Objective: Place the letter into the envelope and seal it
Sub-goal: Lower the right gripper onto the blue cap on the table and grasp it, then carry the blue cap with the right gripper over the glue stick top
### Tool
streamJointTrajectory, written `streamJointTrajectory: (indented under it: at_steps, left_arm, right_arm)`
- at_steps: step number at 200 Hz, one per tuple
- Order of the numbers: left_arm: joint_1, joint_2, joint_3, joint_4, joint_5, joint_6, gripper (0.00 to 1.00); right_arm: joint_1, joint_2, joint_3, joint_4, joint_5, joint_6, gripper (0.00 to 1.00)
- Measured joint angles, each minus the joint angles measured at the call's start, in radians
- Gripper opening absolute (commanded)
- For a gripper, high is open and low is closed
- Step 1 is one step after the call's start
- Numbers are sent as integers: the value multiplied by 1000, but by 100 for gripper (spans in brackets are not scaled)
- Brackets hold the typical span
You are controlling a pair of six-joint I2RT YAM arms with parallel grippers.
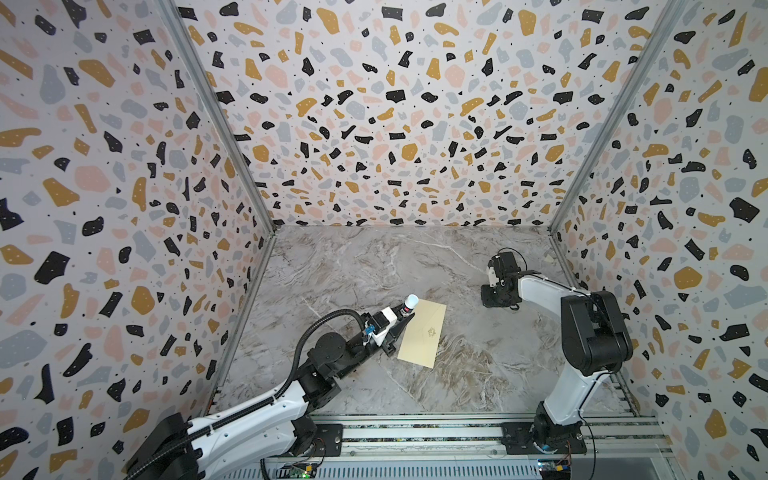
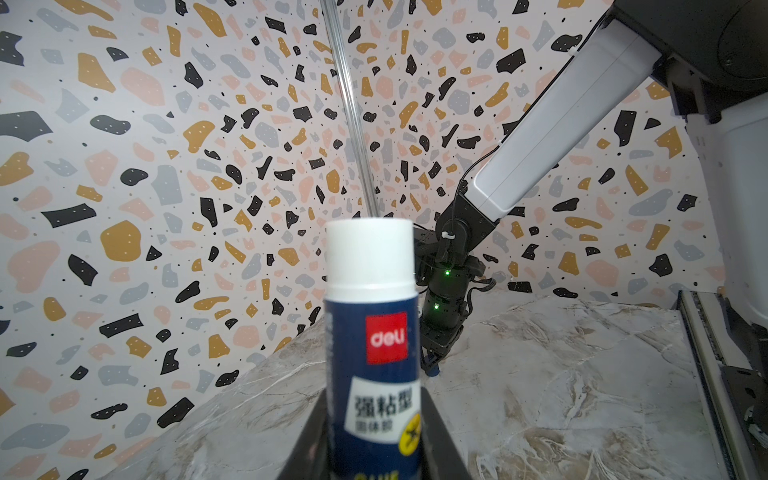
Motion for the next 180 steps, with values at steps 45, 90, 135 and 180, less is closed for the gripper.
streamJointTrajectory:
  at_steps: [45, 90, 135, 180]
  left_arm:
    - [0, 5, 0, 0, 0, -1, 0]
    - [0, 8, 0, 0, 0, -1, 0]
    - [0, 21, 0, -1, 7, -1, 0]
    - [0, 22, 0, -5, 23, 6, 0]
  right_arm:
    - [1, 0, 1, -1, 2, -1, 27]
    - [6, -68, 2, -25, -18, 0, 25]
    - [19, -301, 40, -55, -101, 8, 24]
    - [47, -518, 84, -106, -228, 21, 23]
